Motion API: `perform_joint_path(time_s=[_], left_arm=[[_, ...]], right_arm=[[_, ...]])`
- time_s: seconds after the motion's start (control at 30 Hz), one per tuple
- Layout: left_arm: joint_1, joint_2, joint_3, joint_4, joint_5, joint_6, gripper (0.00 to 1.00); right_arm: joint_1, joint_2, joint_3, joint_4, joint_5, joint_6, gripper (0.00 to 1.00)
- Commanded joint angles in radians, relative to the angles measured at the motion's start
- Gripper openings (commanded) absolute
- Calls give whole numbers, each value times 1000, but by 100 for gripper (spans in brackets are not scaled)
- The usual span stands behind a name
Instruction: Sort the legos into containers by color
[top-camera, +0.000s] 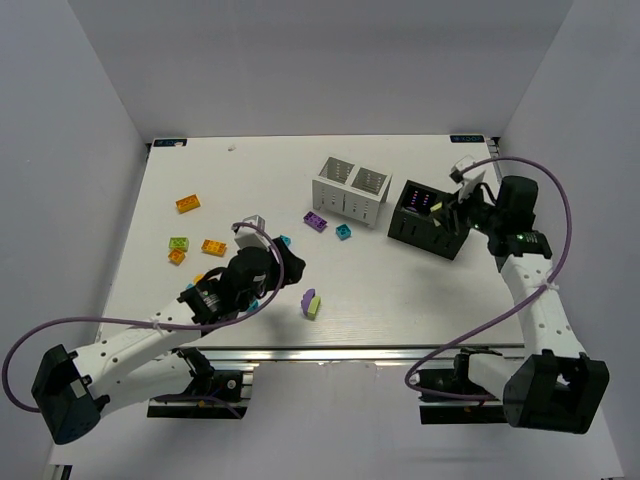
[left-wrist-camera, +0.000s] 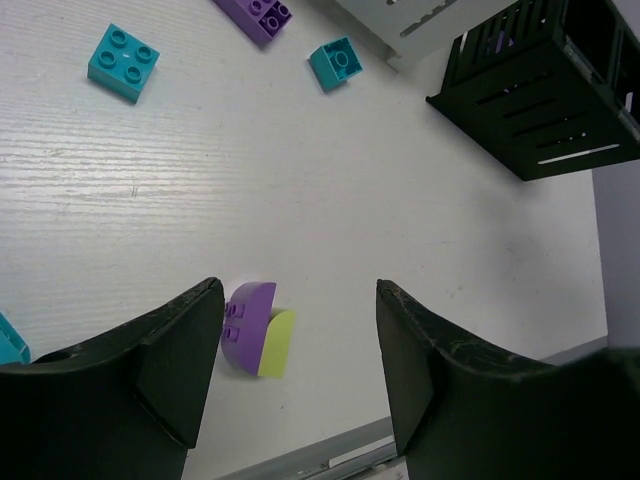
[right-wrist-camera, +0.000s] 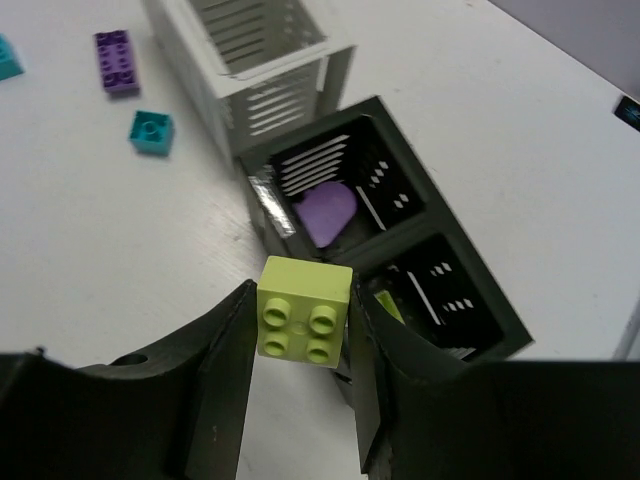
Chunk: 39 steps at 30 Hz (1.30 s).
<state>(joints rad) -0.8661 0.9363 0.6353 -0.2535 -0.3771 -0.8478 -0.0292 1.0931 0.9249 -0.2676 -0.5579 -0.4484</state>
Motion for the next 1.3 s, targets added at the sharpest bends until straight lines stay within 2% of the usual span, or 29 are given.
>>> perform_joint_path(time_s=[0.0,0.13,0.3,0.47,0.57,0.7,0.8,0.97,1.03,1.13,1.2,1.27], left_arm=[[-2,19,12,14,15,27,72],[-2,32,12,26,21,35,72],[-2,56,17,31,33,41,72],[-2,71,21,34,46,46,73],[-2,78,17,36,55,46,73],[-2,82,9,36,66,44,73],[-2,88,4,37,76,44,73],[-2,116,0,40,101,49,73],[-2,136,4,37,115,52,73],[-2,157,12,36,130,53,72],[-2,177,18,36,138,59,72],[-2,202,24,34,145,67,71]], right_arm=[[-92,54,66,117,12,42,0],[-155,109,94,134,18,71,0],[-169,155,84,197,36,73,0],[-183,224,112,171,15,89,9],[-183,249,106,171,1,89,20],[-183,271,98,168,-7,86,51],[-184,275,100,166,-10,80,64],[-184,258,121,151,-27,60,76],[-186,246,135,134,-36,53,89],[-184,211,152,108,-92,8,89],[-184,165,115,131,-196,-22,89],[-183,148,120,31,-411,-109,89]])
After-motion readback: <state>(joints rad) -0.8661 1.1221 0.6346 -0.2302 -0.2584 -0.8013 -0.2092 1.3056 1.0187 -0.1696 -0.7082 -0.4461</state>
